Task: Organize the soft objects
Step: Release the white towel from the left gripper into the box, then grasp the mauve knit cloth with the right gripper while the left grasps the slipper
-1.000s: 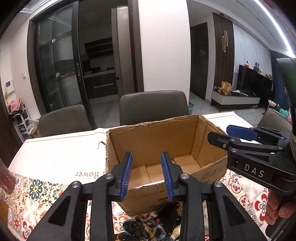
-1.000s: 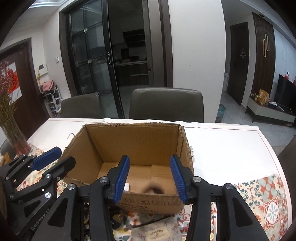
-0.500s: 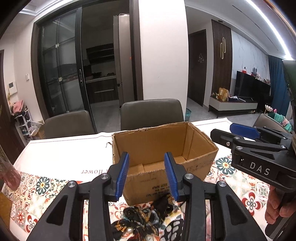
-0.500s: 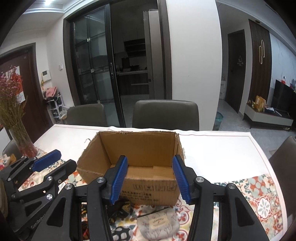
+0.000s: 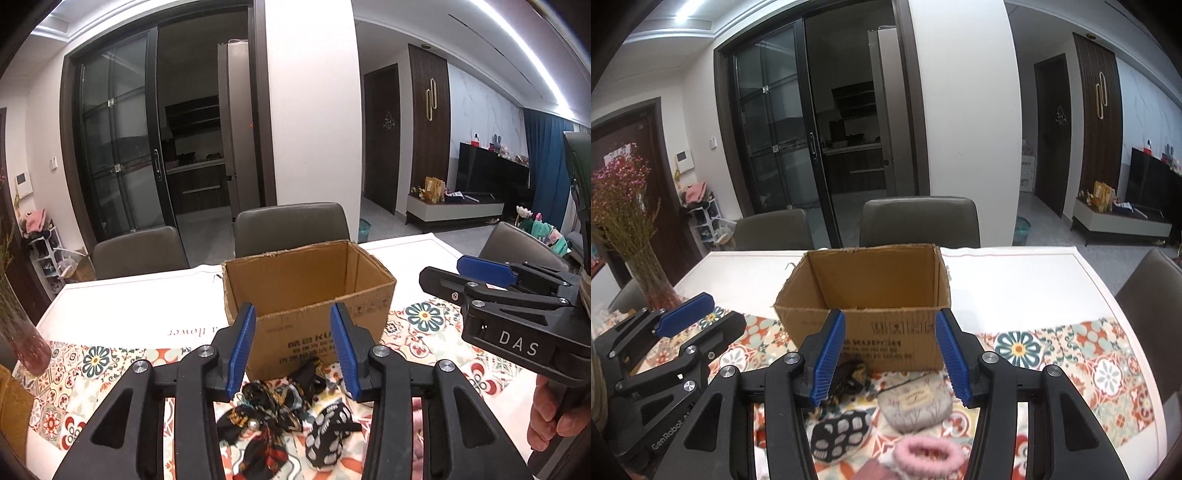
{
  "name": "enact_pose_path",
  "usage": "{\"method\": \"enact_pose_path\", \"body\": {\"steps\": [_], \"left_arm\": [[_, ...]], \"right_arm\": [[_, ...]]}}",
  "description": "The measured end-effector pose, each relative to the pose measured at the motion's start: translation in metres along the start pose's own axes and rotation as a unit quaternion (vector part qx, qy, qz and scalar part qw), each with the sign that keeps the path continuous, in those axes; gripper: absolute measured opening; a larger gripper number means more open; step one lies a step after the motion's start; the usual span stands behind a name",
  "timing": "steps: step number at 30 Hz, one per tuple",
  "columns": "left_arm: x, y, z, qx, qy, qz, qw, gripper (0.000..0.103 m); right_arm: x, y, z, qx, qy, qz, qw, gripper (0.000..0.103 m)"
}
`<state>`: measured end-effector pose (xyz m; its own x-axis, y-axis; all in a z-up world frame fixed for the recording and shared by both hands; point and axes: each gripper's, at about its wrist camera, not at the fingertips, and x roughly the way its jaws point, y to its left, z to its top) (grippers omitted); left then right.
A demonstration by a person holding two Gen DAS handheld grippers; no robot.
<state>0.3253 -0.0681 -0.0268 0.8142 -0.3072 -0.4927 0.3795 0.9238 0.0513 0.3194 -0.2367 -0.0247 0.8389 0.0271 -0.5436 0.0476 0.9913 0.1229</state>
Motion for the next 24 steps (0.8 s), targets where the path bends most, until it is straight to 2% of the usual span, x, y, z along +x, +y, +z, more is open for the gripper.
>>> {"method": "enact_pose_path", "body": {"steps": [8,24], "left_arm": [[-0.019,-0.003,-0.017,0.005,0.016,-0.011,0.9998,0.041],[-0.032,-0.008,-0.066,0.022,0.077,-0.038,0.9961,0.041]], "right_arm": [[-0.021,0.0,-0.022,0.015,0.013,-0.007,1.0,0.052],[-0.027,0.003,-0.084,0.034,0.099,-0.004,0.994,0.052]]}}
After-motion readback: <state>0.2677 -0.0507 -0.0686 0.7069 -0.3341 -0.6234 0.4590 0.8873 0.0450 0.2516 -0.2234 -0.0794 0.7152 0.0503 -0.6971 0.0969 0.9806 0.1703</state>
